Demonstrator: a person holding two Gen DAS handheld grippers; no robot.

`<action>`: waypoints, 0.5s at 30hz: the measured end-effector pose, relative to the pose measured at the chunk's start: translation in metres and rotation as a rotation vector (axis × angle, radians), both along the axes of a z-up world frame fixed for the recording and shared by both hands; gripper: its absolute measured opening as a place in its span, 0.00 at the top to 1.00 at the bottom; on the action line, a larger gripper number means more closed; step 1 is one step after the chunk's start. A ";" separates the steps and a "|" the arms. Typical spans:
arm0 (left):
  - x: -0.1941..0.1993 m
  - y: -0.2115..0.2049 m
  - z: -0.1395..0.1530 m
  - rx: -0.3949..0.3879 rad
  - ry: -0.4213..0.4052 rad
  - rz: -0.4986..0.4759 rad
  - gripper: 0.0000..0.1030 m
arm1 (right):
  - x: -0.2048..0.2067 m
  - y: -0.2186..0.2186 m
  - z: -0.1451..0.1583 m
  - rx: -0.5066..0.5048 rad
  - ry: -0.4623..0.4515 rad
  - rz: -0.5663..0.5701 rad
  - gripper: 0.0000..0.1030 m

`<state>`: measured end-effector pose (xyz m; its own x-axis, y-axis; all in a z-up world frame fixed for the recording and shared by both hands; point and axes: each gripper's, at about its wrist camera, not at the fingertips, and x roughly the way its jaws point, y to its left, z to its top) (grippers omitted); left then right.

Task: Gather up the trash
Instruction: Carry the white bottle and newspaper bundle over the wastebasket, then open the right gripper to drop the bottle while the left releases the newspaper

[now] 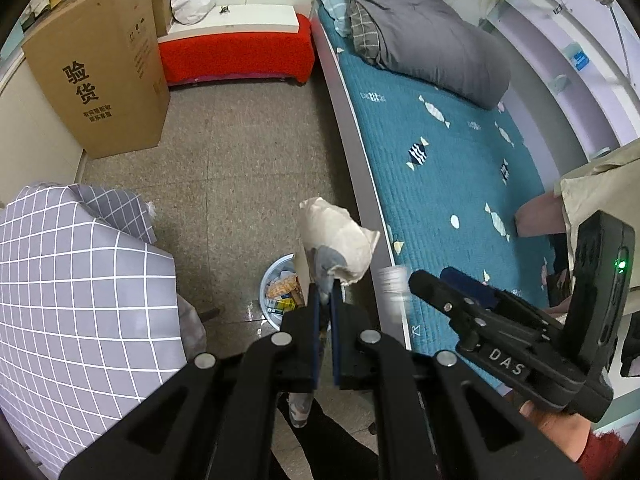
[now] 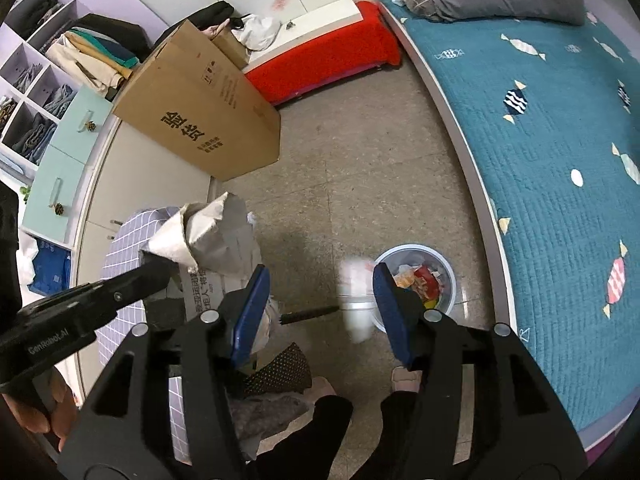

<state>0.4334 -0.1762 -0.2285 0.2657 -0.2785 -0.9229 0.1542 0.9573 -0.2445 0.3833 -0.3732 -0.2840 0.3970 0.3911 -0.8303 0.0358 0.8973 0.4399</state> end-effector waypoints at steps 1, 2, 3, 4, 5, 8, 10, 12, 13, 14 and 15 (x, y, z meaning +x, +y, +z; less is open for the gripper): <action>0.000 -0.001 -0.001 0.003 0.002 -0.004 0.96 | 0.000 0.000 0.000 0.000 0.001 0.001 0.48; 0.001 -0.003 -0.001 0.004 0.004 -0.006 0.96 | 0.000 -0.001 0.000 0.000 0.002 0.000 0.48; 0.001 -0.004 -0.002 0.005 0.007 -0.010 0.95 | 0.000 -0.002 -0.001 0.000 0.002 -0.002 0.48; 0.001 -0.006 -0.003 0.007 0.009 -0.015 0.95 | -0.001 -0.003 0.000 0.002 0.002 -0.005 0.48; 0.002 -0.007 -0.003 0.008 0.010 -0.018 0.95 | -0.001 -0.004 0.000 0.003 0.003 -0.008 0.48; 0.004 -0.011 -0.004 0.010 0.014 -0.031 0.95 | -0.002 -0.008 0.000 0.004 0.004 -0.017 0.48; 0.005 -0.015 -0.005 0.013 0.017 -0.041 0.95 | -0.004 -0.010 0.000 0.010 0.006 -0.020 0.48; 0.006 -0.018 -0.006 0.015 0.020 -0.051 0.95 | -0.005 -0.013 0.001 0.009 0.004 -0.025 0.48; 0.006 -0.021 -0.006 0.016 0.021 -0.054 0.95 | -0.006 -0.015 0.001 0.011 0.004 -0.030 0.48; 0.007 -0.022 -0.007 0.017 0.023 -0.058 0.95 | -0.007 -0.016 0.001 0.011 0.005 -0.033 0.48; 0.007 -0.024 -0.008 0.019 0.025 -0.063 0.95 | -0.008 -0.018 0.001 0.011 0.004 -0.037 0.48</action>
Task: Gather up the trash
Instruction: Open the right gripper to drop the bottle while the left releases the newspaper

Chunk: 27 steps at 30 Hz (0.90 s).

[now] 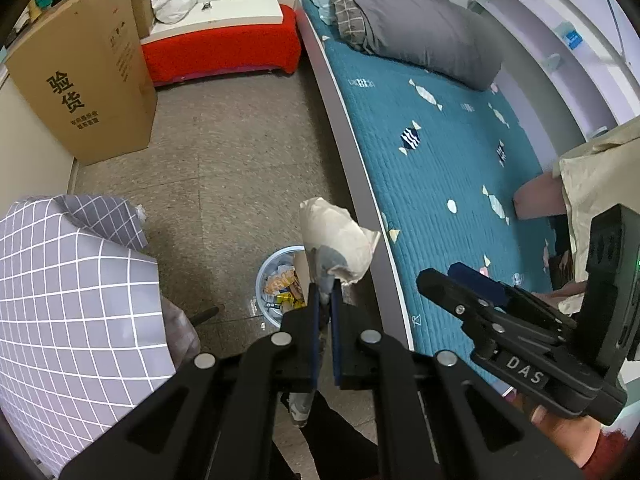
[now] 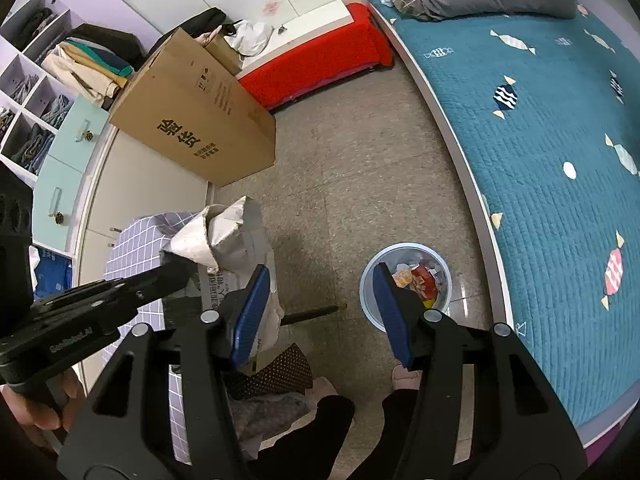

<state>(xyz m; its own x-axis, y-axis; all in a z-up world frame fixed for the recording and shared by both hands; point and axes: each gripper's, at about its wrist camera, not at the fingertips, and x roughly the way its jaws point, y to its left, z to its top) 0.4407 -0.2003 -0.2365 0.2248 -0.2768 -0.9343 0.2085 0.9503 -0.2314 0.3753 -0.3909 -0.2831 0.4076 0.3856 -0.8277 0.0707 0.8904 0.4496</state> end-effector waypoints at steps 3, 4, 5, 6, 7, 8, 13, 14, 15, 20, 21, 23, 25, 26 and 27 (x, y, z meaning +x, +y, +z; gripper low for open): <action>0.001 -0.007 -0.003 0.005 0.008 -0.015 0.95 | -0.001 -0.005 0.000 -0.001 0.001 -0.010 0.48; 0.001 -0.009 -0.004 0.007 0.010 -0.020 0.95 | -0.002 -0.008 0.000 -0.002 0.002 -0.017 0.48; 0.001 -0.010 -0.005 0.008 0.013 -0.025 0.95 | -0.003 -0.010 0.000 -0.002 0.002 -0.021 0.48; 0.002 -0.014 -0.007 0.008 0.017 -0.032 0.95 | -0.004 -0.012 0.000 -0.002 0.003 -0.027 0.48; 0.002 -0.016 -0.008 0.009 0.018 -0.036 0.95 | -0.006 -0.016 0.000 -0.001 0.003 -0.035 0.48; 0.003 -0.018 -0.008 0.011 0.020 -0.040 0.95 | -0.007 -0.017 0.001 -0.001 0.003 -0.040 0.48; 0.005 -0.030 -0.015 0.016 0.037 -0.067 0.95 | -0.012 -0.029 0.002 0.003 -0.003 -0.060 0.47; 0.006 -0.032 -0.016 0.017 0.040 -0.070 0.95 | -0.013 -0.031 0.002 0.003 -0.003 -0.065 0.47; 0.006 -0.035 -0.018 0.018 0.044 -0.075 0.95 | -0.014 -0.033 0.002 0.004 -0.003 -0.070 0.47; 0.010 -0.046 -0.022 0.023 0.052 -0.089 0.95 | -0.017 -0.045 -0.001 0.006 0.004 -0.089 0.47; 0.011 -0.047 -0.022 0.024 0.052 -0.090 0.95 | -0.018 -0.046 -0.001 0.008 0.005 -0.093 0.47; 0.012 -0.051 -0.024 0.021 0.060 -0.092 0.93 | -0.019 -0.050 -0.001 0.010 0.005 -0.094 0.47; 0.015 -0.054 -0.031 0.026 0.088 -0.093 0.77 | -0.019 -0.053 -0.002 0.011 0.007 -0.094 0.47; 0.015 -0.055 -0.035 0.041 0.096 -0.089 0.71 | -0.019 -0.054 -0.003 0.011 0.009 -0.094 0.47; 0.015 -0.055 -0.037 0.050 0.095 -0.083 0.62 | -0.018 -0.055 -0.004 0.011 0.012 -0.091 0.47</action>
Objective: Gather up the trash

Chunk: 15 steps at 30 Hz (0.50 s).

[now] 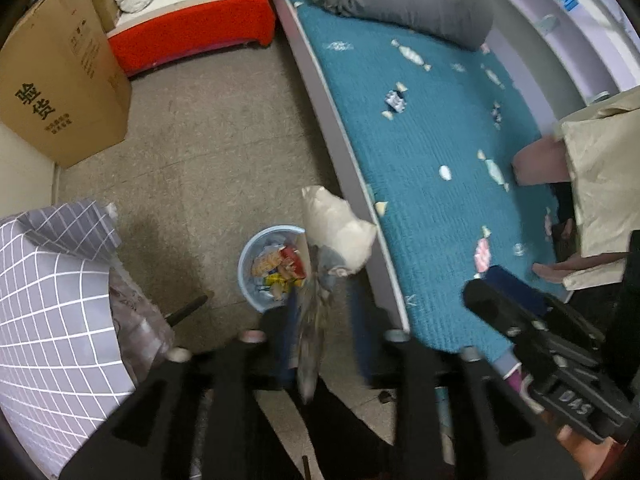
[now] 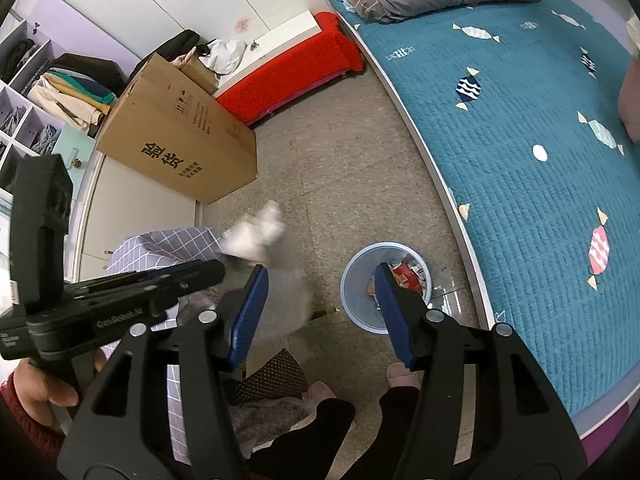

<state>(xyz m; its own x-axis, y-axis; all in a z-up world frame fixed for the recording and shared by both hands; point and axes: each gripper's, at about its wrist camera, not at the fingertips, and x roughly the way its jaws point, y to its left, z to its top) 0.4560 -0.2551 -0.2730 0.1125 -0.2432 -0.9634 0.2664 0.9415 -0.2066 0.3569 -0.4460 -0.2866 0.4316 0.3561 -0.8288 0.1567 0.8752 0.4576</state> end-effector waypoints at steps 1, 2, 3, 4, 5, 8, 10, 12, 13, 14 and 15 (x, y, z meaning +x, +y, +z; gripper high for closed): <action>-0.001 0.001 -0.002 0.003 0.003 0.006 0.55 | 0.000 -0.001 -0.001 0.001 0.002 0.003 0.47; -0.002 0.001 -0.004 0.006 0.010 0.013 0.53 | -0.001 0.001 -0.001 0.001 0.005 0.004 0.47; -0.004 0.001 -0.006 0.012 0.013 0.019 0.52 | -0.001 0.000 -0.002 0.001 0.008 0.008 0.47; -0.005 0.002 -0.008 0.017 0.017 0.025 0.51 | -0.002 0.000 -0.003 0.001 0.009 0.012 0.47; -0.006 0.003 -0.009 0.022 0.022 0.031 0.51 | -0.002 0.000 -0.004 0.002 0.013 0.018 0.47; -0.012 0.010 -0.010 0.034 0.026 0.059 0.46 | -0.002 0.001 -0.006 0.003 0.018 0.043 0.47; -0.017 0.016 -0.007 0.045 0.019 0.082 0.40 | -0.002 0.005 -0.006 0.005 0.019 0.065 0.47; -0.023 0.023 -0.003 0.050 0.009 0.104 0.37 | -0.003 0.011 -0.005 0.009 0.016 0.079 0.47; -0.025 0.026 -0.001 0.053 0.003 0.112 0.37 | -0.004 0.014 -0.003 0.010 0.011 0.088 0.47; -0.027 0.030 0.002 0.056 -0.003 0.119 0.36 | -0.004 0.018 -0.002 0.013 0.006 0.096 0.47; -0.029 0.035 0.006 0.059 -0.013 0.130 0.36 | -0.004 0.019 -0.001 0.016 0.003 0.102 0.47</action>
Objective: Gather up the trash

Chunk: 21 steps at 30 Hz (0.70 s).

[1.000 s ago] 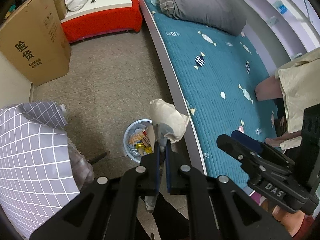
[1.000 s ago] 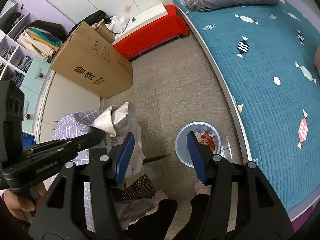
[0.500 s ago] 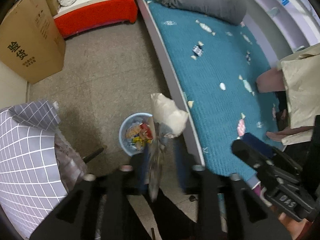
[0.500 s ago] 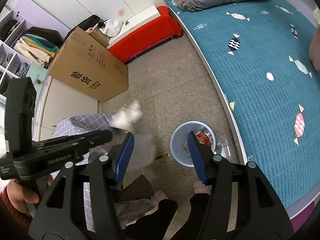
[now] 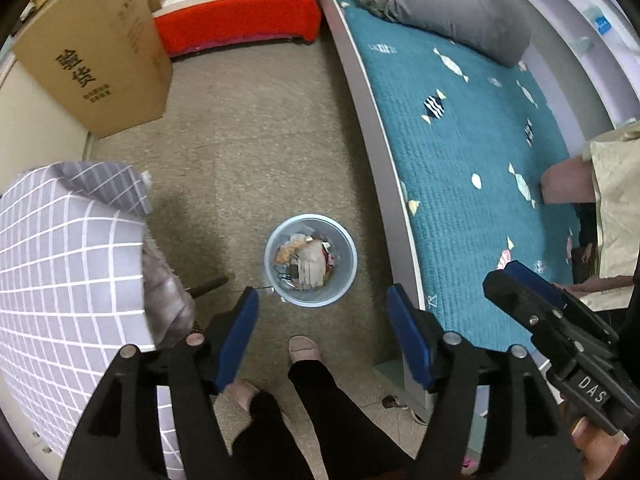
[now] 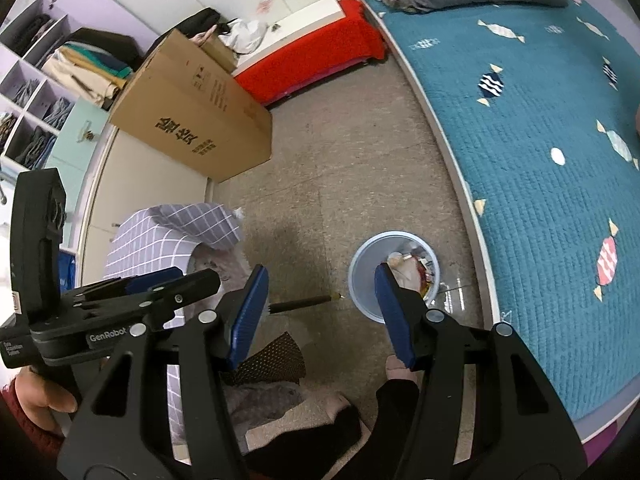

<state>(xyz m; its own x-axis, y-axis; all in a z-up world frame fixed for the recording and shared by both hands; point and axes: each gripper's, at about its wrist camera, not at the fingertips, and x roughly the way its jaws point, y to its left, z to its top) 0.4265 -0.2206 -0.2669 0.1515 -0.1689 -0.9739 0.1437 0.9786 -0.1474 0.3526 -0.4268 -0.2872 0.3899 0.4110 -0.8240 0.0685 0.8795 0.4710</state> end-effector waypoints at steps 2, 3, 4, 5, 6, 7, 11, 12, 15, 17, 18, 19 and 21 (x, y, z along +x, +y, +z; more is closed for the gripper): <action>-0.006 0.009 0.009 0.004 -0.021 0.020 0.36 | -0.002 0.008 0.004 0.000 -0.009 0.018 0.47; -0.009 0.013 0.014 0.005 -0.031 0.028 0.35 | -0.004 0.014 0.008 -0.002 -0.016 0.034 0.47; -0.013 0.019 0.019 0.005 -0.045 0.039 0.33 | -0.005 0.018 0.010 -0.003 -0.021 0.044 0.47; -0.019 0.026 0.027 0.009 -0.066 0.054 0.33 | -0.006 0.024 0.014 -0.004 -0.029 0.058 0.47; -0.024 0.032 0.034 0.012 -0.086 0.065 0.32 | -0.008 0.029 0.017 -0.007 -0.036 0.067 0.47; -0.028 0.036 0.039 0.012 -0.101 0.072 0.32 | -0.012 0.036 0.023 -0.010 -0.048 0.081 0.47; -0.060 0.062 0.074 0.025 -0.200 0.105 0.28 | -0.029 0.057 0.046 -0.029 -0.107 0.116 0.44; -0.068 0.068 0.082 0.031 -0.229 0.116 0.26 | -0.034 0.062 0.051 -0.036 -0.126 0.122 0.44; -0.093 0.088 0.105 0.039 -0.304 0.149 0.24 | -0.057 0.084 0.076 -0.063 -0.198 0.138 0.40; -0.116 0.102 0.122 0.039 -0.357 0.175 0.23 | -0.071 0.095 0.089 -0.083 -0.241 0.147 0.40; -0.122 0.107 0.128 0.038 -0.378 0.183 0.23 | -0.082 0.103 0.099 -0.100 -0.274 0.155 0.38; -0.132 0.112 0.135 0.037 -0.397 0.189 0.23 | -0.092 0.110 0.107 -0.112 -0.299 0.160 0.38; -0.157 0.124 0.151 0.039 -0.453 0.198 0.23 | -0.108 0.120 0.118 -0.126 -0.338 0.163 0.37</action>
